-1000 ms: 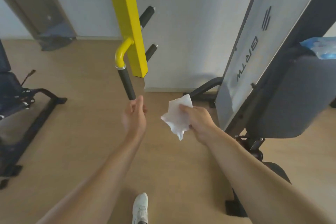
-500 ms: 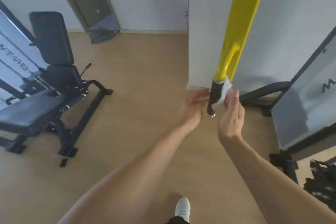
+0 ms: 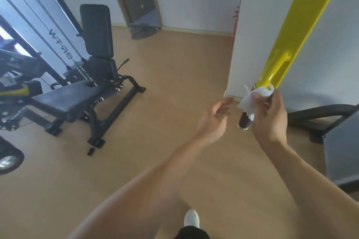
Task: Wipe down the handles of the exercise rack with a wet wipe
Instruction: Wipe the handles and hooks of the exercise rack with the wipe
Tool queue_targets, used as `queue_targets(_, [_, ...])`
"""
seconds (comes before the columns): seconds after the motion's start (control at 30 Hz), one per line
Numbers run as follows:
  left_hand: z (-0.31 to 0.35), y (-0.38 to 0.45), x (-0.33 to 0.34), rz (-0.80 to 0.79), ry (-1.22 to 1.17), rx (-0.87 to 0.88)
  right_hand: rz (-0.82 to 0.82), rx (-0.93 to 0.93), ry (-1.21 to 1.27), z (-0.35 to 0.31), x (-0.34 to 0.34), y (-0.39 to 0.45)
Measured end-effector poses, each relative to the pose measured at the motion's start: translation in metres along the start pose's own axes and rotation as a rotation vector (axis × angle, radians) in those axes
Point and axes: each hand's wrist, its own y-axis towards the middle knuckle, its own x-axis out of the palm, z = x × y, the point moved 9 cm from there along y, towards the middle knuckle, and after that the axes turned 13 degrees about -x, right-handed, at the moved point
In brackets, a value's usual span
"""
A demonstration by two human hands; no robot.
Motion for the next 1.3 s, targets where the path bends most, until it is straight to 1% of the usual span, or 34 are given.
queue_targets(0.07, [-0.001, 0.003, -0.007, 0.024, -0.015, 0.020, 0.010, -0.028, -0.004, -0.003, 0.002, 0.002])
queue_targets(0.1, [-0.004, 0.004, -0.008, 0.026, -0.027, 0.029, -0.008, -0.014, -0.033, 0.002, 0.006, 0.001])
queue_targets(0.27, [-0.018, 0.018, 0.004, -0.052, -0.003, 0.012, -0.201, 0.079, -0.147, 0.051, 0.034, -0.022])
queue_targets(0.3, [-0.015, 0.021, 0.004, -0.065, -0.011, 0.020, -0.200, 0.092, -0.153, 0.052, 0.033, -0.021])
queue_targets(0.33, [-0.011, 0.027, 0.005, -0.069, -0.026, 0.030, -0.165, 0.096, -0.145, 0.047, 0.029, -0.016])
queue_targets(0.43, [0.004, 0.042, 0.005, -0.083, -0.074, 0.048, -0.027, 0.022, -0.122, 0.017, 0.018, 0.003])
queue_targets(0.5, [0.016, 0.052, 0.008, -0.112, -0.139, 0.069, -0.020, 0.027, -0.137, 0.017, 0.021, 0.003])
queue_targets(0.6, [0.028, 0.060, 0.015, -0.172, -0.213, 0.086, -0.165, 0.133, -0.186, 0.052, 0.038, -0.020])
queue_targets(0.67, [0.038, 0.058, 0.023, -0.245, -0.205, 0.128, -0.203, 0.171, -0.198, 0.059, 0.041, -0.029])
queue_targets(0.73, [0.056, 0.056, 0.028, -0.297, -0.166, 0.192, -0.137, 0.144, -0.179, 0.043, 0.036, -0.021])
queue_targets(0.83, [0.089, 0.058, 0.030, -0.294, -0.035, 0.249, 0.012, 0.031, -0.180, 0.012, 0.019, -0.002])
queue_targets(0.87, [0.099, 0.058, 0.032, -0.294, 0.024, 0.275, 0.024, 0.013, -0.187, 0.009, 0.017, 0.002])
queue_targets(0.93, [0.108, 0.059, 0.038, -0.328, 0.121, 0.308, -0.001, 0.044, -0.193, 0.017, 0.021, -0.003])
queue_targets(1.03, [0.110, 0.061, 0.044, -0.381, 0.165, 0.326, -0.057, 0.120, -0.259, 0.046, 0.031, -0.021])
queue_targets(1.1, [0.113, 0.061, 0.047, -0.419, 0.166, 0.338, -0.002, 0.135, -0.246, 0.043, 0.026, -0.019])
queue_targets(1.23, [0.119, 0.054, 0.052, -0.473, 0.187, 0.369, 0.167, 0.012, -0.163, -0.001, 0.002, 0.007])
queue_targets(1.3, [0.120, 0.050, 0.055, -0.478, 0.186, 0.386, 0.157, 0.027, -0.177, 0.002, 0.001, 0.004])
